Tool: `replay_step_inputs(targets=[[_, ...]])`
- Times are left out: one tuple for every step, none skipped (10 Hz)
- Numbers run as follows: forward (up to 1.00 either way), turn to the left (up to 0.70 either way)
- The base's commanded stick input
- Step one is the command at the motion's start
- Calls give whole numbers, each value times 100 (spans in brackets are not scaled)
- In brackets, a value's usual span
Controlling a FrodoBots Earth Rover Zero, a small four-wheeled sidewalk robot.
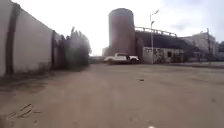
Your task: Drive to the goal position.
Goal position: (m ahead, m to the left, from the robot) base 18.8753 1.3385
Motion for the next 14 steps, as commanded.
replay_step_inputs(targets=[[70,1],[70,1],[70,1],[70,1],[70,1],[70,1],[70,1],[70,1],[70,1],[70,1],[70,1],[70,1],[70,1],[70,1]])
